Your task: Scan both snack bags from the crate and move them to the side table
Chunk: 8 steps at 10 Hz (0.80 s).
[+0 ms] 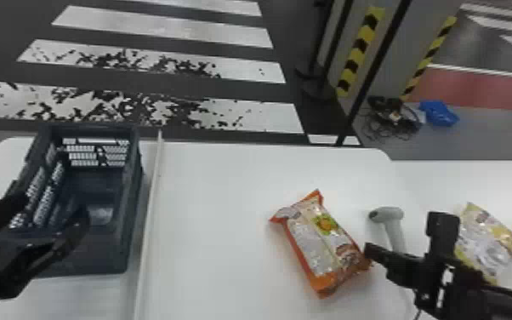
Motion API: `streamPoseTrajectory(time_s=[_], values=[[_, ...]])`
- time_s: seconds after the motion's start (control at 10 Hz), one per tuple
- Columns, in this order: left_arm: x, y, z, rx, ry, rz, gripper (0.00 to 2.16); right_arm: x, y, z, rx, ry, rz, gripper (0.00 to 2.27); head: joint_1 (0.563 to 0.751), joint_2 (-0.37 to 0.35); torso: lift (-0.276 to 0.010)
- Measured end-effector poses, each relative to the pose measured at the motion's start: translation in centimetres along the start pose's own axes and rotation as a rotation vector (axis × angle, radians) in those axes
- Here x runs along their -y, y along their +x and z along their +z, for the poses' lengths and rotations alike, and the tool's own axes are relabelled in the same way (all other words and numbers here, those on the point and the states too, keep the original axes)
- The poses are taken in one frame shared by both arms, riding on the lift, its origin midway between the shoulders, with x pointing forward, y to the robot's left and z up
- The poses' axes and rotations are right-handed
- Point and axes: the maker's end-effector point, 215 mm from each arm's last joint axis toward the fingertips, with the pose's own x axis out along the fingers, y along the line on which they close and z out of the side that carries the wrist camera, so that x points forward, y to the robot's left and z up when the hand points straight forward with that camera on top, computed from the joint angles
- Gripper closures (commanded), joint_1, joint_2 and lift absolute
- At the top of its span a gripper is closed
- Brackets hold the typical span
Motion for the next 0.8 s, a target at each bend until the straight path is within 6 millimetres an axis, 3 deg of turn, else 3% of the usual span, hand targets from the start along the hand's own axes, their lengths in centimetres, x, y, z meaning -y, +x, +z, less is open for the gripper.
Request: streamPoseTrajectory(time_s=[0.8], values=[[0.3, 0.0, -0.2, -0.003, -0.004, -0.006, 0.10, -1.3, -2.4, -2.4, -0.039, 0.006, 0.007, 2.11, 0.695, -0.208, -0.099]])
